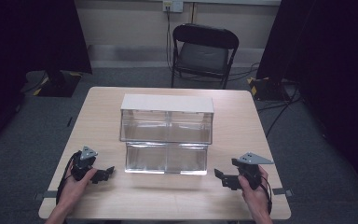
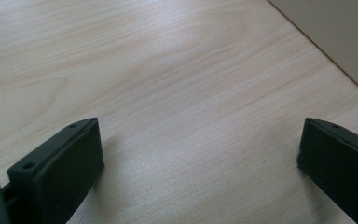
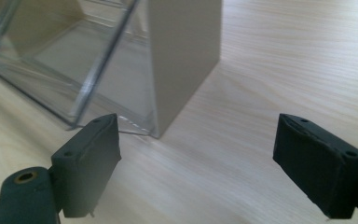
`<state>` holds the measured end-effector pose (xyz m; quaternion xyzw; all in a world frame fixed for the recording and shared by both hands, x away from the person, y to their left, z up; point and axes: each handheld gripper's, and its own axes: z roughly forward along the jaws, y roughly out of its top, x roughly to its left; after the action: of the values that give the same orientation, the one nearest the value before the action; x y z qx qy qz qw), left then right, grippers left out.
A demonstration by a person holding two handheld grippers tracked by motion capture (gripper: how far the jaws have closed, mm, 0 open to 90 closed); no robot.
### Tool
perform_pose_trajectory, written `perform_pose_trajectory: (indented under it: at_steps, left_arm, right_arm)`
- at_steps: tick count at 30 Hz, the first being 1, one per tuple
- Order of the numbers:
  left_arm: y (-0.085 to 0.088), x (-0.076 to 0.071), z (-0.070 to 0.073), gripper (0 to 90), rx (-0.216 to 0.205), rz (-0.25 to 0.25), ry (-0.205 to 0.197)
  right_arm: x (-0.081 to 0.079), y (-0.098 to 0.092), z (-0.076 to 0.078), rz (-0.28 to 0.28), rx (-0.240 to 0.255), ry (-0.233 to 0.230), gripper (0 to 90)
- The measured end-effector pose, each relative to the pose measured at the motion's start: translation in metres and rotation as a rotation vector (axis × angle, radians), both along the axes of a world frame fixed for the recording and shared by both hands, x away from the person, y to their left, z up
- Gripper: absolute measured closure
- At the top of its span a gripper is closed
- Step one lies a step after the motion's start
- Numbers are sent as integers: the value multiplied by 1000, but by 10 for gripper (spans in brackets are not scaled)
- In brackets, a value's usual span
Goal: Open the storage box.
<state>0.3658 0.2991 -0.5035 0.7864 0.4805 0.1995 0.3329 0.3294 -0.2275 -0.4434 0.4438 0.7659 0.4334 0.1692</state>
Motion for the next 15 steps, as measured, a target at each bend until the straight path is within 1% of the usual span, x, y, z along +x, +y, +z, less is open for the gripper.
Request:
perform_pose_trajectory:
  at_steps: [1,4,8,9,11,15]
  left_arm:
    - [0,0,0,0,1,0,0]
    - [0,0,0,0,0,-1,0]
    - [0,0,0,0,0,-1,0]
    - [0,0,0,0,2,-2,0]
    - [0,0,0,0,1,0,0]
    - [0,0,0,0,0,0,0]
  right_arm:
    - [-1,3,2,18,5,-1,140]
    - [-3,5,4,24,11,-4,140]
    - [-6,9,6,45,16,-21,140]
    - [-8,12,8,63,20,-22,141]
    - [-10,16,9,80,31,-32,139]
    - [-11,22,10,97,39,-35,139]
